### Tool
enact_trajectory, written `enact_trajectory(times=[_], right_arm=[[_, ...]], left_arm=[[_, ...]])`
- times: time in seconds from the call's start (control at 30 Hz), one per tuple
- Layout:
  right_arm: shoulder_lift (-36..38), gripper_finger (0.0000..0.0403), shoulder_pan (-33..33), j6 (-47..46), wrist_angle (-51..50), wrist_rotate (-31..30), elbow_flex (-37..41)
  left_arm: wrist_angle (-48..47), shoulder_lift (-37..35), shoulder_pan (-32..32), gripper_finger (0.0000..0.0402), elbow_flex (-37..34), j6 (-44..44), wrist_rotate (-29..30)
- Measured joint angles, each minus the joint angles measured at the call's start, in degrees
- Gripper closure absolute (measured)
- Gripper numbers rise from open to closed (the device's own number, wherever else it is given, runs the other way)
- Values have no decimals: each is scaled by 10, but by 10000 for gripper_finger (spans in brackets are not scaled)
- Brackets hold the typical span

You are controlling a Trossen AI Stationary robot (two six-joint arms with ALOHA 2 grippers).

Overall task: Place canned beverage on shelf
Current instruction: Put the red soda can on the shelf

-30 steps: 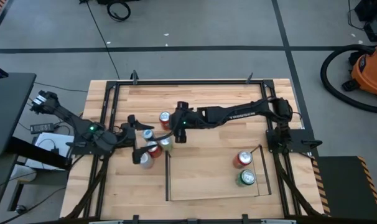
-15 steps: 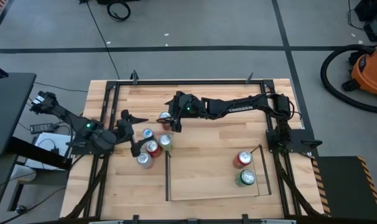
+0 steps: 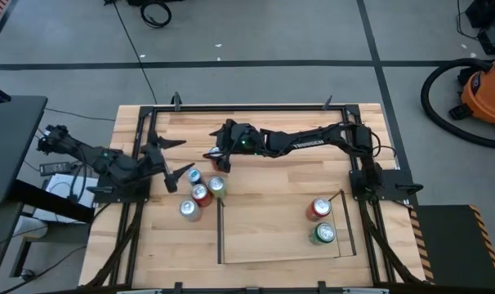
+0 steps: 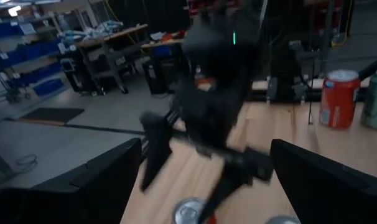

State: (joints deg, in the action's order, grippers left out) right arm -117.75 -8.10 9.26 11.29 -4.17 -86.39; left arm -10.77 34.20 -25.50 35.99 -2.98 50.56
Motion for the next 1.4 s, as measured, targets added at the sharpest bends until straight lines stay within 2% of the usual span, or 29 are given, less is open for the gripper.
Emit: enact_trajectory(times=[0.5, 0.6, 0.77, 0.83, 1.13, 1.4], right_arm=[[-76, 12, -12, -22, 20, 9, 1], [-78, 31, -14, -23, 14, 9, 2], [-76, 85, -14, -23, 9, 8, 2], [-69, 100, -14, -24, -2, 0, 3], [-4, 89, 4, -59, -116, -107, 3], [74, 87, 31, -148, -240, -124, 3]], left_arm=[[2, -40, -1, 33, 0, -27, -2], [1, -40, -1, 33, 0, -27, -3], [0, -40, -1, 33, 0, -24, -3], [-1, -40, -1, 33, 0, -24, -3], [-5, -40, -1, 33, 0, -22, -3], [0, -40, -1, 33, 0, -39, -3]])
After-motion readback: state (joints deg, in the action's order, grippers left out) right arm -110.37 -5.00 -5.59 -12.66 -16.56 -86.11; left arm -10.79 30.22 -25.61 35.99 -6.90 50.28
